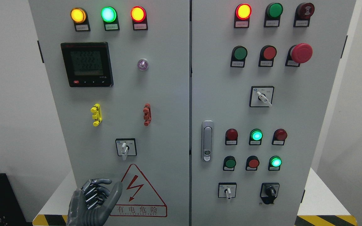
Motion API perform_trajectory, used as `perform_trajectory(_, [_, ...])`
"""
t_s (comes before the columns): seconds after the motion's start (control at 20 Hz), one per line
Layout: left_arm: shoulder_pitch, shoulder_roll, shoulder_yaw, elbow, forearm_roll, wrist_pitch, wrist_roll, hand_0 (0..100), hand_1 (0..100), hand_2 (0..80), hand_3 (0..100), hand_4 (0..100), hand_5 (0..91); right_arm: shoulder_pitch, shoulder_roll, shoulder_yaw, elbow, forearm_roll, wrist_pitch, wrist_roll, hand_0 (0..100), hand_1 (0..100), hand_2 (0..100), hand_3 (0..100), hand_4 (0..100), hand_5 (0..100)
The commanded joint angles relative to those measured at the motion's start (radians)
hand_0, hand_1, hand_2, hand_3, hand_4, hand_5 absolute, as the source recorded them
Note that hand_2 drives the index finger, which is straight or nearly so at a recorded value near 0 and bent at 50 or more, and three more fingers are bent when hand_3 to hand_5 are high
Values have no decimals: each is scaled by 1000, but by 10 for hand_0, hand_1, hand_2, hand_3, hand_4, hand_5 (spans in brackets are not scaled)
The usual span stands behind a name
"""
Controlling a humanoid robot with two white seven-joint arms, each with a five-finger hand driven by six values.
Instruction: Turn on light switch 1
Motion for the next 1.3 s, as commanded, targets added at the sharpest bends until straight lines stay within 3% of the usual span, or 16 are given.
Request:
perform_trajectory(0.0, [-20, -19, -42, 4, -2, 7, 18, 59, 659, 493, 806, 859, 771, 0, 0, 0, 0, 0, -1, -1, 308, 0, 0, 0, 0, 0])
perform_trajectory(0.35, [-57, -24, -55, 33, -3, 33, 65, 53, 655, 494, 810, 860, 773, 0, 0, 0, 0, 0, -1, -1, 307, 0, 0, 0, 0, 0])
perform_trajectory(1.25, [-135, -33, -60, 72, -5, 56, 94, 49, 663, 498, 827, 869, 778, 0, 0, 0, 0, 0, -1, -1, 307, 0, 0, 0, 0, 0])
